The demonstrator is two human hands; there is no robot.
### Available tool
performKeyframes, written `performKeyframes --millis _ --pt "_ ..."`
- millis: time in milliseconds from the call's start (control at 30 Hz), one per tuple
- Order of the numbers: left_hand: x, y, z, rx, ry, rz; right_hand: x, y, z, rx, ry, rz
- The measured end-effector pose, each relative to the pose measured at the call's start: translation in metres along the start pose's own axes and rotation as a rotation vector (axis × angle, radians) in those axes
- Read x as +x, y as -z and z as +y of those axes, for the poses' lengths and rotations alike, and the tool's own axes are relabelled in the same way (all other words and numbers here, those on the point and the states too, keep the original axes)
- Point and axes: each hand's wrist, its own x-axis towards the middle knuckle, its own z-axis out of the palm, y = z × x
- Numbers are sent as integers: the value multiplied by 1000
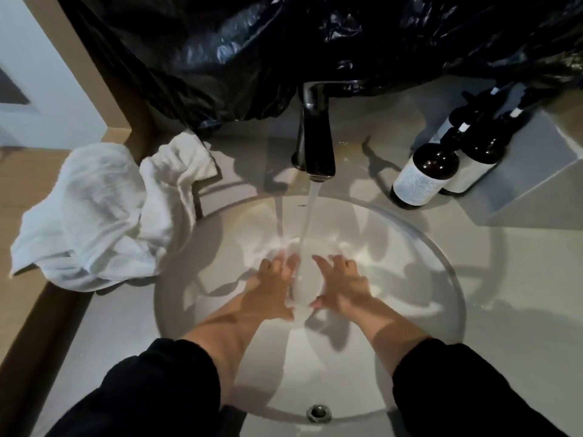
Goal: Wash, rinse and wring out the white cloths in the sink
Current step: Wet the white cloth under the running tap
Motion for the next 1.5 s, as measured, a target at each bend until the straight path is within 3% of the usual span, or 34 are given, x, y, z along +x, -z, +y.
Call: performKeyframes --millis 33,100,167,267,333,467,533,633,733,800,867,967,1067,1100,1167,1200,1267,1367,1433,1500 --pt "2 1 2 33 -2 98 4 1 1 -34 17 58" --pt "9 9 -1 -161 -2 179 11 6 6 82 32 95" --pt "13 28 -16 -505 -21 87 13 20 13 456 39 76" --pt "9 57 -47 -864 9 -178 6 45 20 1024 -29 12" --pt "6 61 -54 -883 99 -147 1 49 21 1121 -130 -23" --pt "6 53 -39 -442 158 343 4 37 22 532 -115 353" --pt "9 50 -35 -427 123 250 3 31 16 478 -44 263" --pt "9 30 -29 -126 -3 -67 3 9 5 150 8 -72" --pt "9 13 -19 139 -36 0 7 -1 -1 -93 27 -9" --pt "12 12 -12 191 -21 75 13 -4 -2 -104 7 101" --pt "16 16 -12 45 9 96 16 -5 2 45 9 162" --pt "15 35 -27 -356 58 4 17 11 15 753 3 43" --pt "11 47 -43 -656 129 61 18 32 24 1114 -44 -21" --pt "12 46 -46 -629 178 161 18 35 24 1084 -59 17" --pt "13 43 -44 -559 234 419 18 34 27 770 -80 244" --pt "12 46 -41 -535 246 468 17 34 28 618 -81 356" --pt "10 54 -34 -351 215 354 17 32 30 549 -64 427" --pt "5 50 -25 -191 90 20 27 14 25 404 -25 247" --pt "5 34 -20 -100 46 -60 30 -4 16 199 -47 127" --pt "9 17 -16 28 26 -65 34 -19 10 49 -21 123"
